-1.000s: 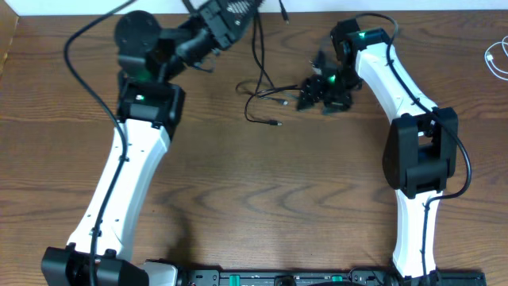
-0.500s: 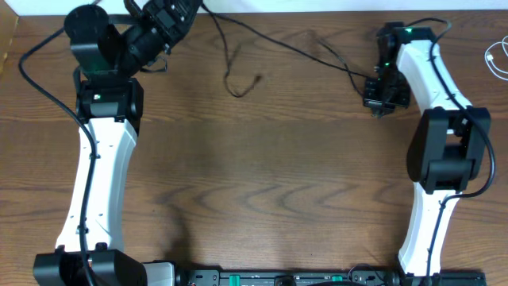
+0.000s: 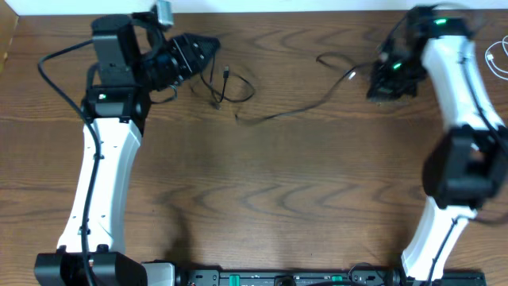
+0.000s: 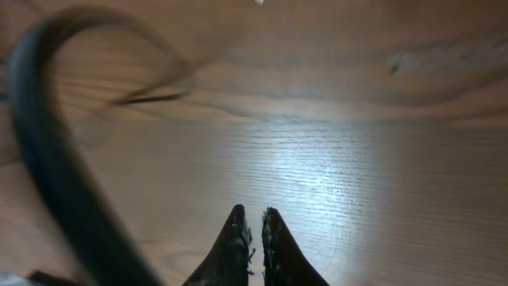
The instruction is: Untangle cables
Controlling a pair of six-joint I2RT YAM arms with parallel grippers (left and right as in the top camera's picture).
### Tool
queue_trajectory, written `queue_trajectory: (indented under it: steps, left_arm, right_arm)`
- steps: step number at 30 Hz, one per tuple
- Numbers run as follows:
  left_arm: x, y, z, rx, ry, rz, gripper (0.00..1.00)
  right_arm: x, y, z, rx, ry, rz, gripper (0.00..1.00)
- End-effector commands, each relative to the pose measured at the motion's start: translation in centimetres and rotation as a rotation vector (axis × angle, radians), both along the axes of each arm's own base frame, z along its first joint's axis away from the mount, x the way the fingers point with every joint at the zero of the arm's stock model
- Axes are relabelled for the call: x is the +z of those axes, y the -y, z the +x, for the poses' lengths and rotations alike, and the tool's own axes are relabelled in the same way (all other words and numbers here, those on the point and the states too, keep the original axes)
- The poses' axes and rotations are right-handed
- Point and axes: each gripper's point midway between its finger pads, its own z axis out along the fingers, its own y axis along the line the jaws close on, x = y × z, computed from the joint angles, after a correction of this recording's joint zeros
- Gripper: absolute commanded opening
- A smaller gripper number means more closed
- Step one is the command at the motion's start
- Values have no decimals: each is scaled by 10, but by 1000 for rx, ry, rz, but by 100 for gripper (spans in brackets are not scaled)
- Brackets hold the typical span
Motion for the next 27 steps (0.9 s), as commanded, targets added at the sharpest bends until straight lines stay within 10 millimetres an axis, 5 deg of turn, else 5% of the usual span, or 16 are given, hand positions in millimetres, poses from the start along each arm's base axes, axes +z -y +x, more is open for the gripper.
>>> queue_trajectory:
  steps: [1,7,12,16,21,27]
  left_arm:
    - [-1,10,-8,-51,60,98,42]
    - [-25,23,-18,-36,-36,169,46]
    - [-32,46,-33,-132,-16,218,46]
    - [-39,54,-38,-143,-31,255,46]
    - [-53,58,-45,-122,-72,333,47]
    - [-62,71,-51,-141,-65,386,47]
  right_arm:
    - [89,4,-3,-4,235,104,1]
    - [171,29,-27,-77,460,112,1]
    - [267,79,-52,-247,763,39,1]
    - [316,139,-80,-482,920,-106,1]
    - [328,216,-105,-734,949,-321,1]
    - [294,292,-106,-913,835,-467,1]
